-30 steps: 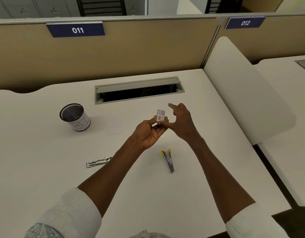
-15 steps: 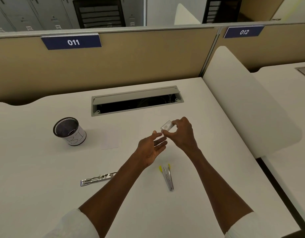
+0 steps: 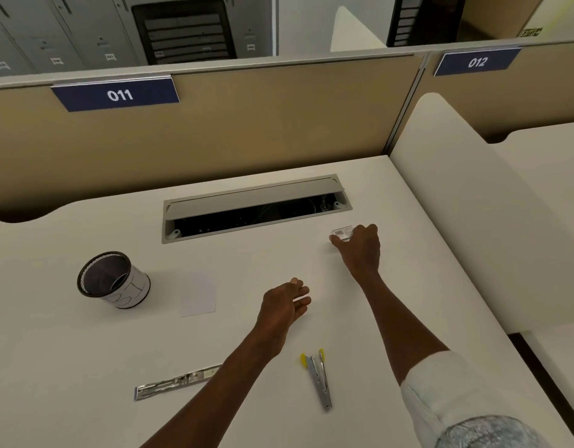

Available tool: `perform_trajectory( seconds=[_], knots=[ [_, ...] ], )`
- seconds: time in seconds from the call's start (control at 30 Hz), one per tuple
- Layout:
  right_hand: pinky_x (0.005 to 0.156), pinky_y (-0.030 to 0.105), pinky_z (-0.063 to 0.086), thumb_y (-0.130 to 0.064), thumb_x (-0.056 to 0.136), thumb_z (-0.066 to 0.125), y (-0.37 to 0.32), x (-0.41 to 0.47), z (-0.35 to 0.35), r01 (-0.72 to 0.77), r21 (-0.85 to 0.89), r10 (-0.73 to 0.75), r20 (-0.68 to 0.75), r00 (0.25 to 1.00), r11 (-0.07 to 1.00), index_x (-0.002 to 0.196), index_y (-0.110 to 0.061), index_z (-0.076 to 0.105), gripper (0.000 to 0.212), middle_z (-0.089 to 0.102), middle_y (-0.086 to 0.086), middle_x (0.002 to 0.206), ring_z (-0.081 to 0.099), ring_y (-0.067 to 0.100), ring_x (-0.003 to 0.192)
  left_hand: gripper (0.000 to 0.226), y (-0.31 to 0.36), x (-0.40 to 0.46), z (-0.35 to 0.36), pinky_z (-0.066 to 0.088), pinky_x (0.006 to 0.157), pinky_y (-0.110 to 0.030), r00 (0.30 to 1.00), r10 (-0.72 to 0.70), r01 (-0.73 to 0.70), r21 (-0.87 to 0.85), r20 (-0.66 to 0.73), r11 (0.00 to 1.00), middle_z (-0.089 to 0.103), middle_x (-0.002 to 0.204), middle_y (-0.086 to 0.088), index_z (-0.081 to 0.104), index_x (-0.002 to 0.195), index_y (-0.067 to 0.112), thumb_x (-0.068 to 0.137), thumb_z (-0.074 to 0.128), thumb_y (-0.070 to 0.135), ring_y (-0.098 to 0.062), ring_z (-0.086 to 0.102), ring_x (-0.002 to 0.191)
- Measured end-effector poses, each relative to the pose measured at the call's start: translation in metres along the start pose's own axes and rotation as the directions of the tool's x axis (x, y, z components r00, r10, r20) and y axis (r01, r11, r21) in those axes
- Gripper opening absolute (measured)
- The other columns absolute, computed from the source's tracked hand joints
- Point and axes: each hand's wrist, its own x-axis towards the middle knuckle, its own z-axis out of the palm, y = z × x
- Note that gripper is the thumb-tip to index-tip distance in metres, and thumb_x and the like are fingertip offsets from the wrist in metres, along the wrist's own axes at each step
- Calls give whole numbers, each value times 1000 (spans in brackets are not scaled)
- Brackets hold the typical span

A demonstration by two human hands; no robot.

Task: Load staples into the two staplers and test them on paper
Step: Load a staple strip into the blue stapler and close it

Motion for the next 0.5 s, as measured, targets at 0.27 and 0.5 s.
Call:
perform_trajectory(
  seconds=[0.27,0.5],
  knots=[
    [80,40,51,-48,78,74,12,14,26,-34,-42,34,8,999,999,108,2,58,60,51,17,110,56,33,102,29,-2,11,-1,54,90,-32,1000,-7,6,31,29,1000,70,112,-7,64,115,9,101,48,29,-23,67,104],
    [79,40,50,-50,79,72,16,15,29,-32,-37,32,19,999,999,106,2,58,61,50,18,111,55,34,102,31,-2,5,-4,54,87,-30,999,-15,14,28,41,1000,70,113,-8,65,116,7,101,48,29,-24,67,104]
  ],
)
